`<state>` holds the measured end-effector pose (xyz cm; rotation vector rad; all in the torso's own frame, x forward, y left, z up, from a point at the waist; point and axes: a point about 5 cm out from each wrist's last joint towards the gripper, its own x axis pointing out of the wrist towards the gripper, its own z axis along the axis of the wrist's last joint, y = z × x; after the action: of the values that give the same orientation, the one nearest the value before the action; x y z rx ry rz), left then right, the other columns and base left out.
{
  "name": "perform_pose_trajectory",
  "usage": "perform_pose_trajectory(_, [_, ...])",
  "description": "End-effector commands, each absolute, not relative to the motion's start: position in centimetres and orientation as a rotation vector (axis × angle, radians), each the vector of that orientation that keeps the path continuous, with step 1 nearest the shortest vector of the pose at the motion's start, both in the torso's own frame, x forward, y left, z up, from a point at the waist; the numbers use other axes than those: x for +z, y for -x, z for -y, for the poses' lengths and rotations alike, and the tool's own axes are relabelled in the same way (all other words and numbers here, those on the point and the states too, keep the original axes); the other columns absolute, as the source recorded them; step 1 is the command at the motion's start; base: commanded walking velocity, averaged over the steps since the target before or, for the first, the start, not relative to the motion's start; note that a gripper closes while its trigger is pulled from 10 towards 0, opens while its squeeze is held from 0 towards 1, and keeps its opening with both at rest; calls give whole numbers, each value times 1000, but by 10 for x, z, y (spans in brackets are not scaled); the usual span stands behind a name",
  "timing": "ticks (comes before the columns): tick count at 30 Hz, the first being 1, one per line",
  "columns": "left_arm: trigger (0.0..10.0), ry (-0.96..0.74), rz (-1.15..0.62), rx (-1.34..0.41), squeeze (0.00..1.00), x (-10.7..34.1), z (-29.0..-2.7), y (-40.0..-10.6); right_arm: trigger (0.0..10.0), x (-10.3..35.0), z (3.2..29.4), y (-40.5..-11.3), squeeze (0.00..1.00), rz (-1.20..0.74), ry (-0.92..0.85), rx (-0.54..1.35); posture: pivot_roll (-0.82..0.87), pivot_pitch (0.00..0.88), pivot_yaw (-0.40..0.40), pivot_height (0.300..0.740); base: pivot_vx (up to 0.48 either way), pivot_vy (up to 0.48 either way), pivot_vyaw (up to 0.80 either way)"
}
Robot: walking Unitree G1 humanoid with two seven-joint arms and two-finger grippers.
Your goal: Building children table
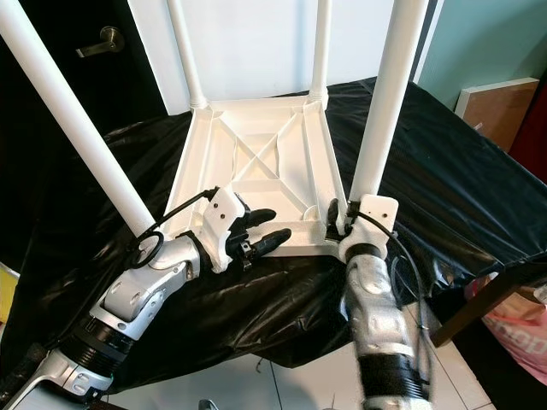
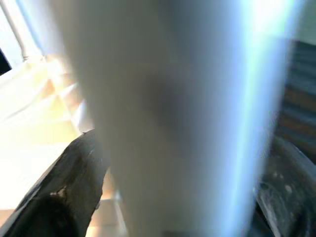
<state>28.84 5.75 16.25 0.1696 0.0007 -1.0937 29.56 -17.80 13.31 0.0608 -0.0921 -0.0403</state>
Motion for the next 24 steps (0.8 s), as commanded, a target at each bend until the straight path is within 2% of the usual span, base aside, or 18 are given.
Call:
perform_pose_trajectory(1, [10000,-180,-12,-1219,0,161,-56,-284,10000,134,178,-293,1000,108,-78,7,-93,0,62,740,0,0,0])
perform_pose_trajectory(6, [10000,-181,-12,-1216,0,162,-58,-285,10000,134,189,-286,1000,98,-5,197,-102,0,82,740,0,0,0])
perform_pose_trajectory(9, [10000,-181,-11,-1216,0,163,-57,-286,10000,135,192,-286,1000,91,19,247,-105,0,86,740,0,0,0])
perform_pose_trajectory(10, [10000,-179,-6,-1218,0,164,-56,-287,10000,137,196,-287,0,80,64,325,-112,0,91,740,0,0,0])
perform_pose_trajectory(15, [10000,-178,-1,-1222,0,165,-55,-288,10000,138,204,-292,0,56,125,412,-122,0,97,740,0,0,0])
perform_pose_trajectory(17, [10000,-183,0,-1223,0,165,-55,-289,10000,136,208,-296,0,31,201,479,-126,0,97,740,0,0,0])
perform_pose_trajectory(24, [10000,-175,10,-1232,0,167,-51,-289,10000,134,204,-306,0,-7,253,607,-127,0,96,740,0,0,0])
